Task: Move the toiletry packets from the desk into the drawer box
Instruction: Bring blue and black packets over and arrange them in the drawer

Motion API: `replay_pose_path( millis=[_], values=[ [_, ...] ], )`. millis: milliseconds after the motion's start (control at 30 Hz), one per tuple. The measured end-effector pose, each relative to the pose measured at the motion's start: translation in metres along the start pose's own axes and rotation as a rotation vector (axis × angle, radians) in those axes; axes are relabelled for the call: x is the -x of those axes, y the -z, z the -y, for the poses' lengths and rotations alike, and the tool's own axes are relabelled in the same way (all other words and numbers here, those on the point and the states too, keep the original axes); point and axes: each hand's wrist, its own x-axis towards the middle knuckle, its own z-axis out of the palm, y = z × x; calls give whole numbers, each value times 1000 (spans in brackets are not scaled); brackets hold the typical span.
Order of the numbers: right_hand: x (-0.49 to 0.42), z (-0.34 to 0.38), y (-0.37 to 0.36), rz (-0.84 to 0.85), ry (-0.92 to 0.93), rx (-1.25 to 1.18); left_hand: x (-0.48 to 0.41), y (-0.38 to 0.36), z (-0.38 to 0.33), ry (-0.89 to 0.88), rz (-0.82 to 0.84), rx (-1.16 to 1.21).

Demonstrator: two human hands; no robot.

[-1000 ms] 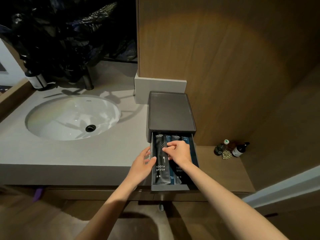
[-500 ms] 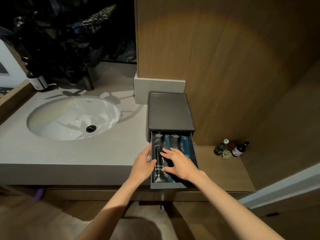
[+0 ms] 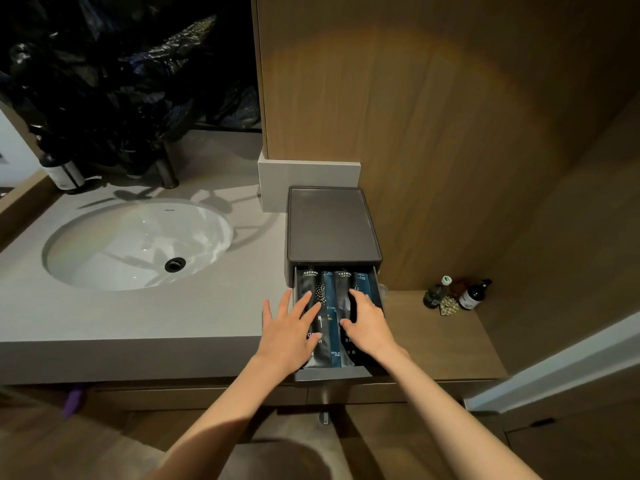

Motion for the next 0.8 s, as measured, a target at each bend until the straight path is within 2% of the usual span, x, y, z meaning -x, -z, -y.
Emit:
replay_pose_path(
  millis=[167, 433, 667, 800],
  values=[
    [0, 3, -4, -50, -62, -13, -1, 1, 1, -9, 19, -29],
    [5, 4, -5, -42, -31, 46, -3, 0, 0, -13, 48, -27],
    [7, 7, -5, -213, -64, -193, -3, -3, 1, -17, 59, 28],
    [3, 9, -1, -199, -156, -240, -2, -2, 2, -25, 48, 44]
  ],
)
